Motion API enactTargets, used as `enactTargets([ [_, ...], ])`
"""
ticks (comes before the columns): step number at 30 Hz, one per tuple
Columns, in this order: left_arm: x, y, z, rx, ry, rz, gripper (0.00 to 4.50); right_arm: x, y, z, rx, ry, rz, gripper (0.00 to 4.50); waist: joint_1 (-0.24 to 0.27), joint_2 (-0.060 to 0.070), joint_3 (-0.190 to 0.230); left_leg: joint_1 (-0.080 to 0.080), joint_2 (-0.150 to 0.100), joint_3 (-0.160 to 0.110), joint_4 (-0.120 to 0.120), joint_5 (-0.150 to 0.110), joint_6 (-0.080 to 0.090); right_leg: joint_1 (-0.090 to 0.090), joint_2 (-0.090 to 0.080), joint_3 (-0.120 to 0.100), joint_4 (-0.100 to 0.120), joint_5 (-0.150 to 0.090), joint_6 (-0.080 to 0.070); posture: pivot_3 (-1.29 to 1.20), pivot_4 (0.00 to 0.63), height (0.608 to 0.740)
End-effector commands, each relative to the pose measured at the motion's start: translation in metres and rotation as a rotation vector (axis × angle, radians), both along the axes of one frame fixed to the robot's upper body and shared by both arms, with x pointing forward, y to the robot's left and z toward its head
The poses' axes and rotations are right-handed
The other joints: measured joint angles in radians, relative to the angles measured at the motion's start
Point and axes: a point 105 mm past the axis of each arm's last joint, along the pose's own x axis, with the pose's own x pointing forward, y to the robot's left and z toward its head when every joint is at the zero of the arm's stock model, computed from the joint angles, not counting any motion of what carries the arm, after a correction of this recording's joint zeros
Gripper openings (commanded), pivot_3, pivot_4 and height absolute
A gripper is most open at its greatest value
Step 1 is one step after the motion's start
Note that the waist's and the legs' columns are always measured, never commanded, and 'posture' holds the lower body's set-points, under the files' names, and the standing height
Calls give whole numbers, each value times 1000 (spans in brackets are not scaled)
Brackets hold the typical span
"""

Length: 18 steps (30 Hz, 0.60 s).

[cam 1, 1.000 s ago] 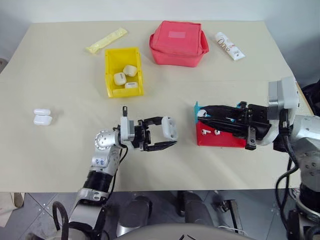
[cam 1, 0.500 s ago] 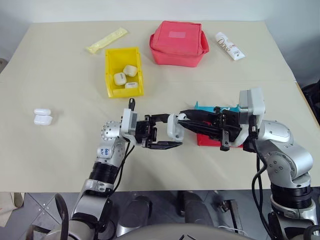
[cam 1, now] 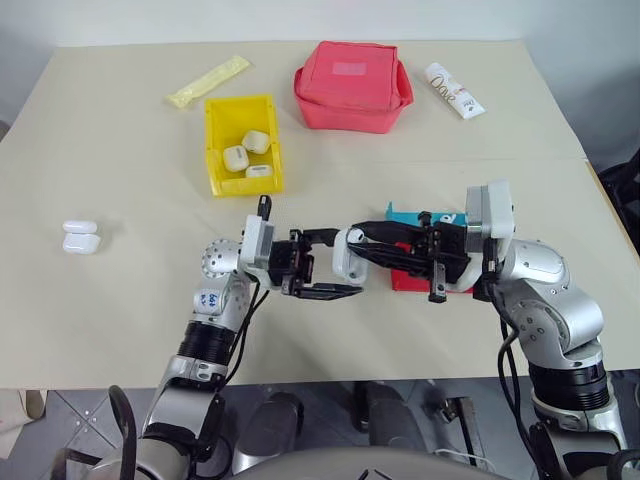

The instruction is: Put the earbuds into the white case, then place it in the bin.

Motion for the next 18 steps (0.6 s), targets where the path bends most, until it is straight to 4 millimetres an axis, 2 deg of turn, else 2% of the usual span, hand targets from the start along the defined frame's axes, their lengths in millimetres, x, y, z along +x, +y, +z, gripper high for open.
enactTargets([
  [1, 4, -3, 22, -65, -78, 11, 2774, -5, 0, -7, -46, 32, 27, 493, -1, 0, 0, 0, 0, 0, 0, 0, 0, 0, 0, 0, 0, 0, 0, 0, 150, 740],
  [18, 12, -4, 18, -84, -81, 54, 2774, -11, -5, -3, -123, 33, 84, 493, 0, 0, 0, 0, 0, 0, 0, 0, 0, 0, 0, 0, 0, 0, 0, 0, 150, 740],
])
